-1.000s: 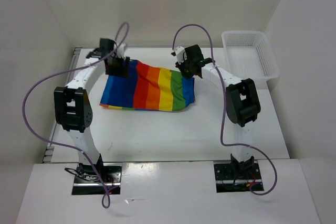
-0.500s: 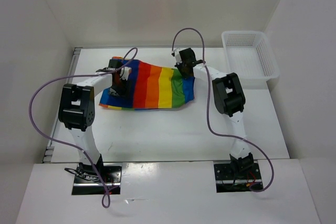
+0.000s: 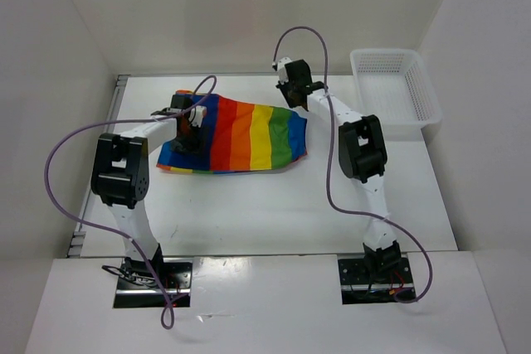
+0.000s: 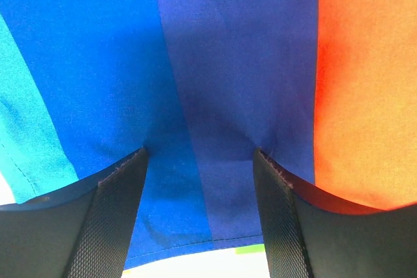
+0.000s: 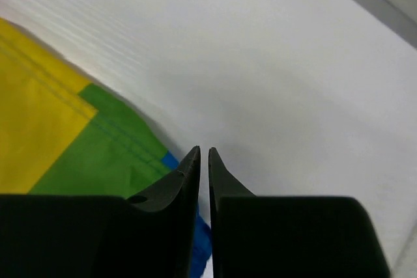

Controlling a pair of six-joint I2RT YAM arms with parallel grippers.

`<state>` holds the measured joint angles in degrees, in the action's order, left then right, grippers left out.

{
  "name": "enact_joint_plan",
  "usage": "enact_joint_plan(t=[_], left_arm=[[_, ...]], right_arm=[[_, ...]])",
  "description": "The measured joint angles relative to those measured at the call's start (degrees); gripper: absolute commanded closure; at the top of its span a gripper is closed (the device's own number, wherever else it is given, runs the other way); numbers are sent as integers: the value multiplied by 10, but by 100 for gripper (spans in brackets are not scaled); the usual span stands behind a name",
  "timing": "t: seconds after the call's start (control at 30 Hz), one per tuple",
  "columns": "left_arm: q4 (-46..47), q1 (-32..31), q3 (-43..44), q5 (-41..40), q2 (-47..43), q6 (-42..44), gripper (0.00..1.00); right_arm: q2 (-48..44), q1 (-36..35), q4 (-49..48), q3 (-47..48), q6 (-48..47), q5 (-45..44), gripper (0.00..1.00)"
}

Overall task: Fold and stack the shorts
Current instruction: Fold the shorts

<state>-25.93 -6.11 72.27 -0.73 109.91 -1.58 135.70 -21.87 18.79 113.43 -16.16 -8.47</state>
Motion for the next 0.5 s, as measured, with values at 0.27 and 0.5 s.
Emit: enact_joint_plan(t=[0.27, 0.5], left_arm=[[-11, 0, 10, 0, 5, 0, 27], [-11, 0, 10, 0, 5, 0, 27]], right_arm=[[-199, -12, 54, -70, -19, 86, 100], [-330, -69, 81, -254, -32, 136, 100]])
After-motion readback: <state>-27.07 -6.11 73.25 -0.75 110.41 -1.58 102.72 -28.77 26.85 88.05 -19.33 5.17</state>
